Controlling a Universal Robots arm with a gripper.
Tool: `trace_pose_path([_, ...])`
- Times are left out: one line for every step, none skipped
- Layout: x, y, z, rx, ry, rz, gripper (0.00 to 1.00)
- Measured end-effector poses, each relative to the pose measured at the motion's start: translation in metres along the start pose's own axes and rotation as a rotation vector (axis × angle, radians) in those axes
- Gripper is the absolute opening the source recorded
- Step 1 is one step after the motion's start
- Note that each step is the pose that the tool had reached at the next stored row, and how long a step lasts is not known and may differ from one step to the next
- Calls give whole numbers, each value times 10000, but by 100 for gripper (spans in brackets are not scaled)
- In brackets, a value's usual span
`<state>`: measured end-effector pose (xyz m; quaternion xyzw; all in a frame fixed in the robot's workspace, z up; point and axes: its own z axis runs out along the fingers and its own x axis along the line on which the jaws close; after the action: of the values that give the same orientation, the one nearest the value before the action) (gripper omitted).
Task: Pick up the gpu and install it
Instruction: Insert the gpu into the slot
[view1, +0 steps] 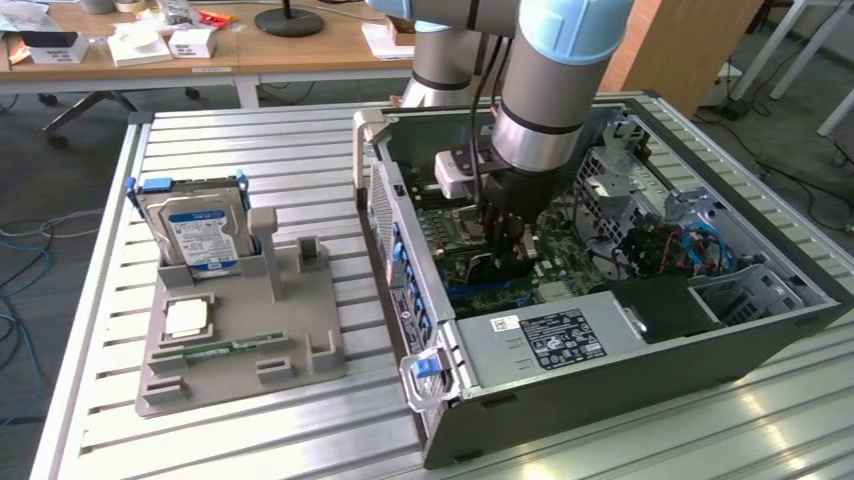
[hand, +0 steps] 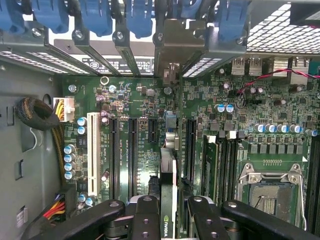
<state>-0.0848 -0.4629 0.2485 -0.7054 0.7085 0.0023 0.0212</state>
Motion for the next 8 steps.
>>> trace_pose_path([0,4,0,1,-1,1,27])
trace_pose_path([0,10,1,4,-2,-1,27])
trace_pose_path([0,18,1,4,-2,-4,27])
trace_pose_path([0,26,0,3,-1,-5,27])
trace_pose_path([0,33,-1,2,0,-3,27])
trace_pose_path([0,37,-1,0,2,-2,27])
trace_pose_path([0,39,-1,-3,0,0,27])
trace_pose_path([0,39,0,0,0,0,27])
